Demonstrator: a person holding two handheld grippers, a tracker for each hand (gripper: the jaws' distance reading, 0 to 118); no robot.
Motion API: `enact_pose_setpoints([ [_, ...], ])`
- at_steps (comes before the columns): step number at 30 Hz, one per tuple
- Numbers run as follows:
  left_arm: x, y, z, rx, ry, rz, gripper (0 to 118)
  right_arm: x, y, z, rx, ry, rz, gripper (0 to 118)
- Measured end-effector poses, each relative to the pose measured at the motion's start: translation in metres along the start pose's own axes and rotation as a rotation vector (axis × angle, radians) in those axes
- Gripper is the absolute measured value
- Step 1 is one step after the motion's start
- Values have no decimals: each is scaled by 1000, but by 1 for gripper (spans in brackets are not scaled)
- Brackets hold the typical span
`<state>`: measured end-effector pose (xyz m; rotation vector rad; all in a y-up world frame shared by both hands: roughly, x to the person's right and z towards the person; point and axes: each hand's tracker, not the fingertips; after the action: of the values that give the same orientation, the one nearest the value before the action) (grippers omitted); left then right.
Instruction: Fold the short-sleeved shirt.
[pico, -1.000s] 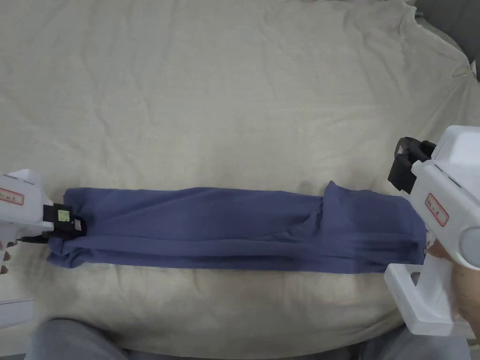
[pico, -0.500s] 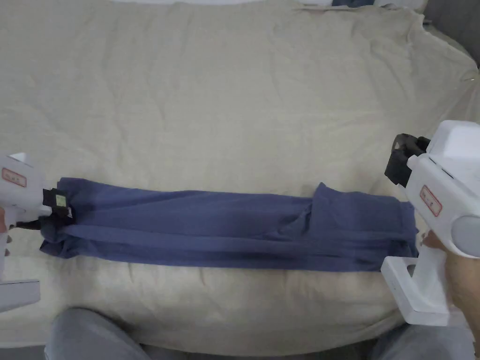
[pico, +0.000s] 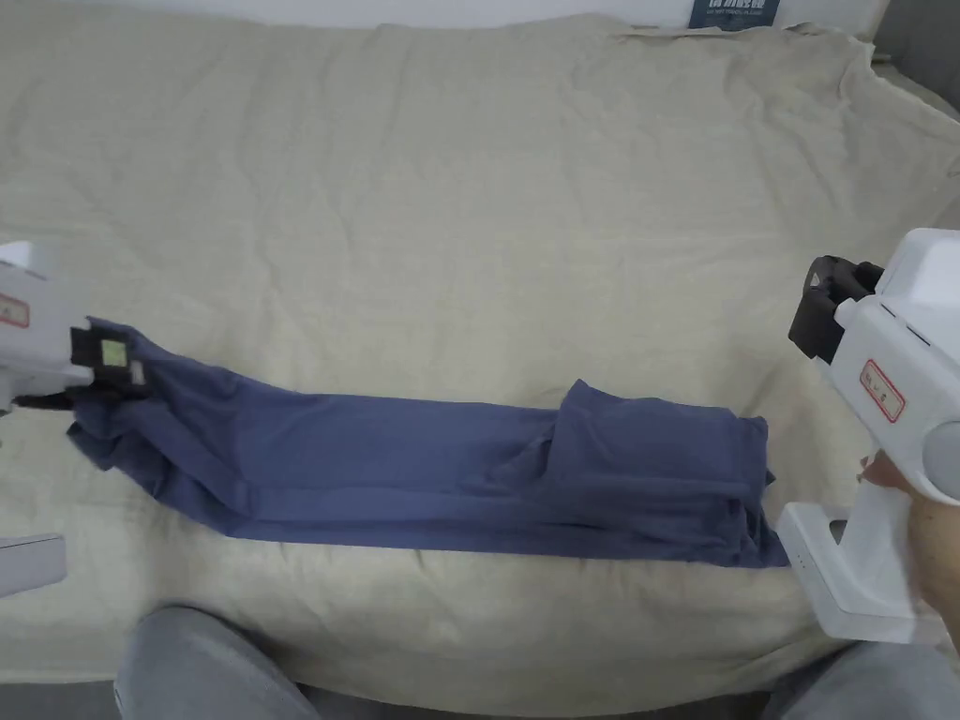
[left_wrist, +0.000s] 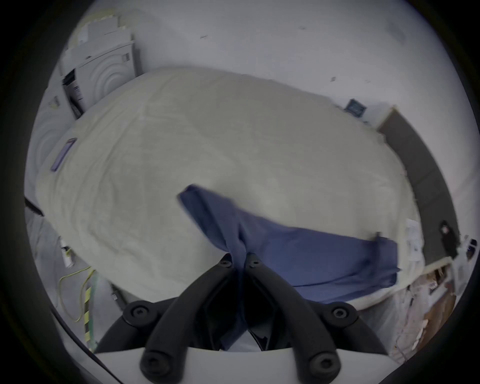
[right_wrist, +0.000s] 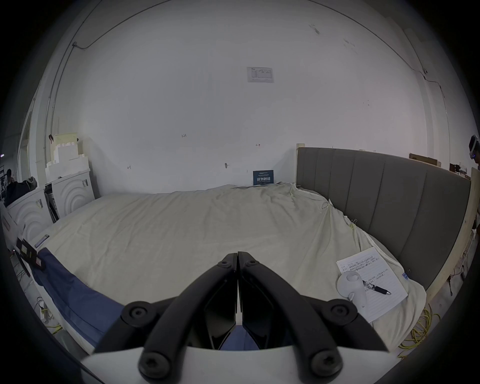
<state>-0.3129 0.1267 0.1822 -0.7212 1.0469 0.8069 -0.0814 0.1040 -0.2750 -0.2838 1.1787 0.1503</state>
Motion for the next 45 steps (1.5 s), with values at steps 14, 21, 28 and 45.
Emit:
enact_pose_setpoints([
  [14,168,-43,-97,-170,-106,-375,0,24,-6,19,-5,-57,0,0],
  [21,192,-64,-139,-242,-71,-336,31,34,-12,24,-21,-94,1,0],
  [28,163,-22,-107,-143,-254,-149,118,33,-10,21,-23,-91,15,0],
  [45,138,-98,-117,244,-60,-222,0,18,-6,15,-26,-56,16,0],
])
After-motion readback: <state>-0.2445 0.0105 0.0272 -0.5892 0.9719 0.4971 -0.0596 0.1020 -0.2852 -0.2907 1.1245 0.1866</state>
